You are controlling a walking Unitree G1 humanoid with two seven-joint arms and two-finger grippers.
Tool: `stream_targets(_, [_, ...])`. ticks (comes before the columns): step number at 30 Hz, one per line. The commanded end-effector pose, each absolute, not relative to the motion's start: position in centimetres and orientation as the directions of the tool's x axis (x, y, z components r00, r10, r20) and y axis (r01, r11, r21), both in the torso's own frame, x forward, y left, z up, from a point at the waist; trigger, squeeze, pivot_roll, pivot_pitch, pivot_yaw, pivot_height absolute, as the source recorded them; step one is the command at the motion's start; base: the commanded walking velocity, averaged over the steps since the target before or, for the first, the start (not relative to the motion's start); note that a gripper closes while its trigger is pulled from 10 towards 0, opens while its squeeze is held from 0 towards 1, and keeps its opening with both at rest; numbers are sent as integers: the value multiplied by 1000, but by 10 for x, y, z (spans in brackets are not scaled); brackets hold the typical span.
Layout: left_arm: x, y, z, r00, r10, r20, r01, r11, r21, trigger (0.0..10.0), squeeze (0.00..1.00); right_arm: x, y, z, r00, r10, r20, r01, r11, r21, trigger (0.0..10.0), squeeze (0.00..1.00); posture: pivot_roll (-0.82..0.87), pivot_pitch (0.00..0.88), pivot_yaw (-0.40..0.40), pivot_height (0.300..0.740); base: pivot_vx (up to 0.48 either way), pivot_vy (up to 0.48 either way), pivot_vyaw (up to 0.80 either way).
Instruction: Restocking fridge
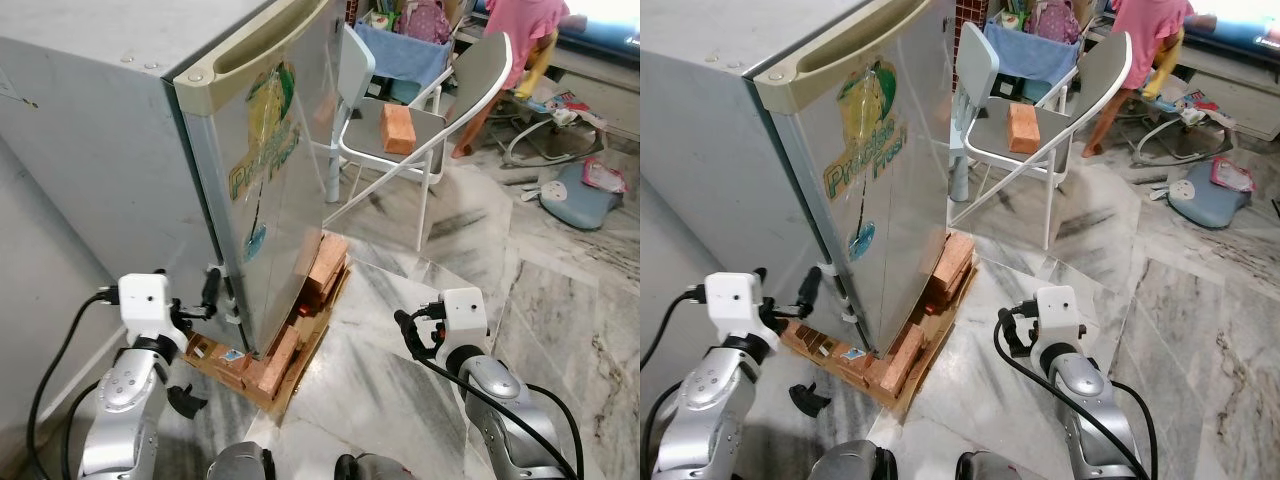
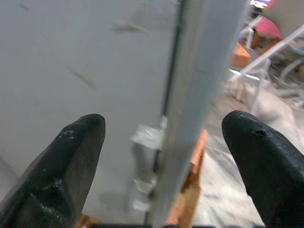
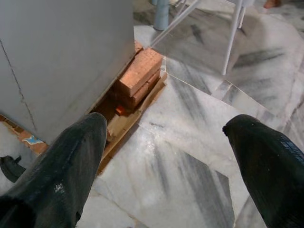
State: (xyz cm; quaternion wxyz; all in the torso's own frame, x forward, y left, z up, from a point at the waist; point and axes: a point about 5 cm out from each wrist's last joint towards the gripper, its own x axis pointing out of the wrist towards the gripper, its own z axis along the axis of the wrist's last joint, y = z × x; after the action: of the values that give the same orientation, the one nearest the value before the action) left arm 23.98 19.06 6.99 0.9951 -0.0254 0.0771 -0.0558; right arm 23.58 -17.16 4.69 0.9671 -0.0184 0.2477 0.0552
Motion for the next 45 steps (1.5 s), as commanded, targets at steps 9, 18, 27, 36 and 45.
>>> stream_targets(9, [240, 187, 71, 980, -129, -152, 118, 990, -77, 10000, 0, 241, -173, 58, 877, 75, -475, -97, 995, -23, 10000, 0, 119, 68, -46, 740, 0, 0, -233])
stream_targets(18, [245, 187, 69, 970, -166, -177, 155, 985, -71, 10000, 0, 237, -171, 54, 843, 99, -529, -123, 992, -9, 10000, 0, 109, 72, -45, 740, 0, 0, -800])
stream_targets(27, [271, 200, 79, 986, -87, -142, 88, 996, 5, 10000, 0, 238, -168, 55, 835, 130, -534, -152, 988, 3, 10000, 0, 103, 88, -37, 740, 0, 0, -244])
stream_targets(36, [258, 183, 78, 965, -206, -161, 198, 978, -64, 10000, 0, 237, -170, 53, 825, 128, -550, -151, 989, 3, 10000, 0, 107, 76, -32, 740, 0, 0, 0])
stream_targets(45, [247, 185, 67, 970, -150, -192, 148, 989, -28, 10000, 0, 242, -167, 51, 821, 140, -553, -171, 985, -4, 10000, 0, 128, 64, -49, 740, 0, 0, 0])
